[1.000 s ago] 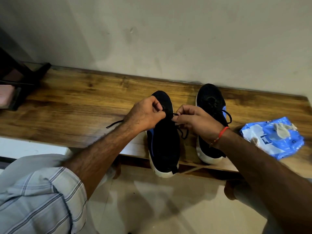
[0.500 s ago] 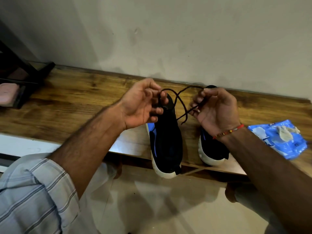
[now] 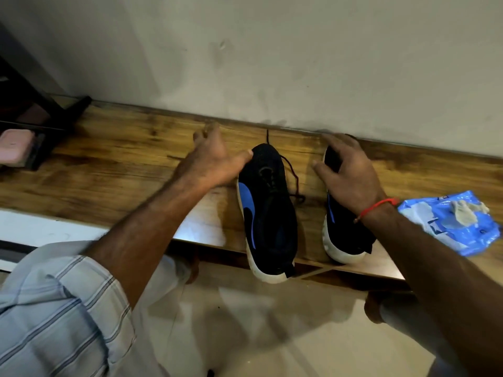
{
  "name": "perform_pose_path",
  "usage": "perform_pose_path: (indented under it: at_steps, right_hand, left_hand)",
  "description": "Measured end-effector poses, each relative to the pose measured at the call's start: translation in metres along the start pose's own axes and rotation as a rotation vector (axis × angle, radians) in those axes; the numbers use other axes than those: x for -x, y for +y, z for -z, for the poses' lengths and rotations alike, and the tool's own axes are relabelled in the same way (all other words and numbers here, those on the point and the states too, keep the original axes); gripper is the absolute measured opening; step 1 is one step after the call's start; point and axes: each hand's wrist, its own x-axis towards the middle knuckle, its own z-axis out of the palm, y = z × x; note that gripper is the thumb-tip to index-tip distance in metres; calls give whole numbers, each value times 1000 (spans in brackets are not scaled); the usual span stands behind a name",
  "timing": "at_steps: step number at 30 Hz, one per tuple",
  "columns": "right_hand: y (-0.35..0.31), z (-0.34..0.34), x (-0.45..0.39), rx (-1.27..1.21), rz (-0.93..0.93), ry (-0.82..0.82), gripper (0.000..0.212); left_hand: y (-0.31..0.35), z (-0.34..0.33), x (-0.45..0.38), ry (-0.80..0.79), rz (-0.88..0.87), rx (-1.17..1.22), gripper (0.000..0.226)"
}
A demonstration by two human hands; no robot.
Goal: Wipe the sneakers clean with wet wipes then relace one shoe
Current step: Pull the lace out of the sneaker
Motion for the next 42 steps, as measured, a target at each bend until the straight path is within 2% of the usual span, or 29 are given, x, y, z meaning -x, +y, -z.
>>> perform_pose_path:
  at_steps: [3,5,7,12,16,22,27,31,34,37,42]
  right_hand:
    - [-10,-5,11,-48,129,-138,22]
    - [-13,-12,17,-23,152,-287,21]
    - [-13,-20,20,-15,183,-351,21]
    - [-12,-23,22,-60,188,-333,16]
    - [-14,-24,21,-66,191,-338,9]
    - [-13,-22,20,-124,60,-296,5]
    - [-15,-23,23,-89,130,-374,15]
    - [-13,-21,16,-275,-58,-388,15]
    - [-13,-16,14,-446,-183,-468,16]
    - [-12,-12,12,-377,-163,-471,19]
    - [-13,-4,13,-176,-112,-483,46]
  left_hand:
    - [5,-9,12,-63,-312,-112,34]
    - [9,-15,20,-223,-389,-106,15]
    - [10,-22,25,-304,-408,-123,13]
    - [11,-25,23,-296,-388,-85,8]
    - [12,-21,22,-341,-310,-5,8]
    - [8,-17,17,-352,-163,77,9]
    - [12,-25,21,-437,-132,94,15]
    - [15,-20,24,-557,88,255,21]
    - [14,-20,25,-607,147,345,21]
    - [15,-20,25,-616,143,359,33]
    - [17,-15,23,-594,205,537,50]
